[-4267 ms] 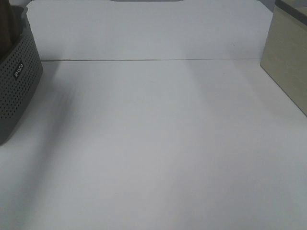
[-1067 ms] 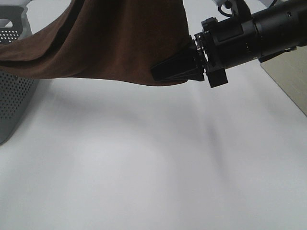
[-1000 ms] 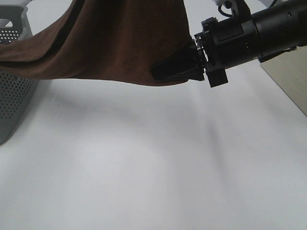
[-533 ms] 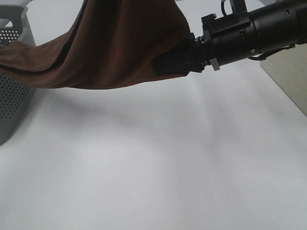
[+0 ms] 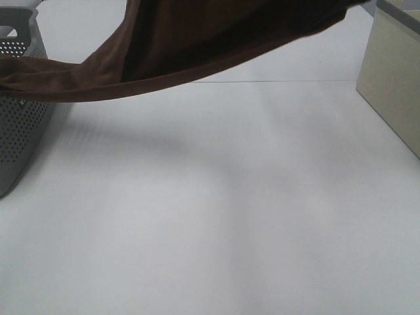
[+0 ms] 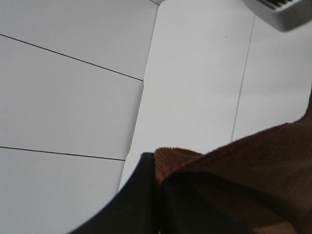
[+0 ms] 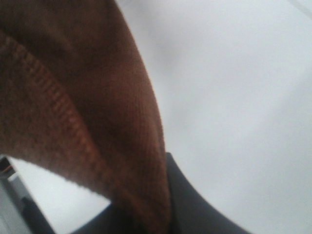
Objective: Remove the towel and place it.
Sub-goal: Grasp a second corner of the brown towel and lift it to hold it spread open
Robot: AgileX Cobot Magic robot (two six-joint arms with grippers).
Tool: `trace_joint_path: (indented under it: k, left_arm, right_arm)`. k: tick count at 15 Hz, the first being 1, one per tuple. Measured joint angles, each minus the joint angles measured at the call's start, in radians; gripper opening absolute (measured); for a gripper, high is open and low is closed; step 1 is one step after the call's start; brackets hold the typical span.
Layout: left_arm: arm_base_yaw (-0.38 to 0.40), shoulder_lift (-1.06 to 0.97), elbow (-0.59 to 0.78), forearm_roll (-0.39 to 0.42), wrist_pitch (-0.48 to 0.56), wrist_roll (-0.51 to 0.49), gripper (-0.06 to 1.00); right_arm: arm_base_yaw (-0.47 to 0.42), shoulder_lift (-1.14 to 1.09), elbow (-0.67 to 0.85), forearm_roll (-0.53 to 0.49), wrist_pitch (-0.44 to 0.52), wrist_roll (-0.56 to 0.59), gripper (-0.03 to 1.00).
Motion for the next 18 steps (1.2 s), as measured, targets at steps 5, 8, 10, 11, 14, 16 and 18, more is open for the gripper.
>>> trace_joint_path:
  k: [5,8,10,11,14,16,18]
  left_arm:
    - [0.148,0.037,0.0,-0.021,-0.189,-0.005,0.0]
    - [0.223,0.058,0.0,-0.061,-0.282,-0.006,0.0]
    - [0.285,0.077,0.0,-0.077,-0.383,-0.006,0.0]
    - [0.31,0.088,0.0,-0.078,-0.462,-0.006,0.0]
    - [0.37,0.13,0.0,-0.089,-0.74,-0.007,0.0]
    - [0.389,0.16,0.0,-0.103,-0.884,-0.007,0.0]
    - [0.407,0.183,0.0,-0.104,-0.946,-0.007,0.0]
  right_arm:
    - [0.0,0.003,-0.335,-0.276,-0.032,0.062,0.01]
    - [0.0,0.019,-0.387,-0.304,-0.204,0.062,0.01]
    - [0.0,0.031,-0.39,-0.318,-0.36,0.062,0.01]
    - [0.0,0.04,-0.39,-0.33,-0.431,0.063,0.01]
    - [0.0,0.064,-0.39,-0.355,-0.648,0.064,0.01]
    - [0.0,0.08,-0.39,-0.357,-0.799,0.064,0.01]
    - [0.0,0.093,-0.39,-0.357,-0.903,0.064,0.01]
